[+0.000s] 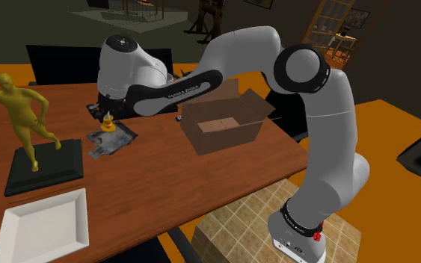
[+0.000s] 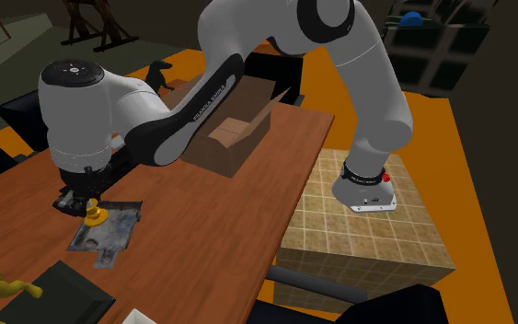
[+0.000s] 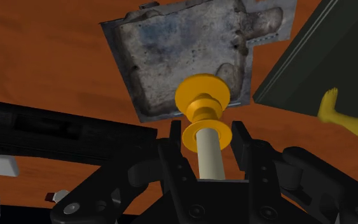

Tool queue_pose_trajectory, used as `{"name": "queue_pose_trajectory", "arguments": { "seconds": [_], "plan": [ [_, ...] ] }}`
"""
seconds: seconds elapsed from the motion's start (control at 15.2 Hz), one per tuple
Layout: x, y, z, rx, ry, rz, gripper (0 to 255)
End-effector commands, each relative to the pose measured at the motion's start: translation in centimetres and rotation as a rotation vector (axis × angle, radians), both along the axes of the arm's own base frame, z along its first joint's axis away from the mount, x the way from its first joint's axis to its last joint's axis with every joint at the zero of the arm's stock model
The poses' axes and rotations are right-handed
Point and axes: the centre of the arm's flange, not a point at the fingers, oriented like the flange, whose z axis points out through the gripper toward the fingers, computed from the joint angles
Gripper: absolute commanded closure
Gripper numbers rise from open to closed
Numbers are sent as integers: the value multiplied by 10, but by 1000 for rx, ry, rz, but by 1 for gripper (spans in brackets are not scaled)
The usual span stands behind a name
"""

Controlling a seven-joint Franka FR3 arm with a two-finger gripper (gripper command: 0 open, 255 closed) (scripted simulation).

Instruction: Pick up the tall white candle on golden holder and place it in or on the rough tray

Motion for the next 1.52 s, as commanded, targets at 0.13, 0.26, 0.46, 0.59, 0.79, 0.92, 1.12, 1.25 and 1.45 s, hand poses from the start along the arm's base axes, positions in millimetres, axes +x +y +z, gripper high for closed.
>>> {"name": "queue_pose_trajectory", "arguments": {
  "seconds": [0.13,0.26,0.46,0.59,0.79,0.92,1.12,1.25,1.45],
  "plan": [
    [-1,1,-25,0,0,0,255],
    [-1,1,-25,0,0,0,255],
    [-1,1,-25,0,0,0,255],
    [-1,1,-25,0,0,0,255],
    [-1,1,-25,0,0,0,0],
    [-1,1,-25,0,0,0,0],
    [-7,0,-13,0,0,0,0],
    [-18,-1,11,0,0,0,0],
    [-22,-2,20,0,0,0,0]
  ]
}}
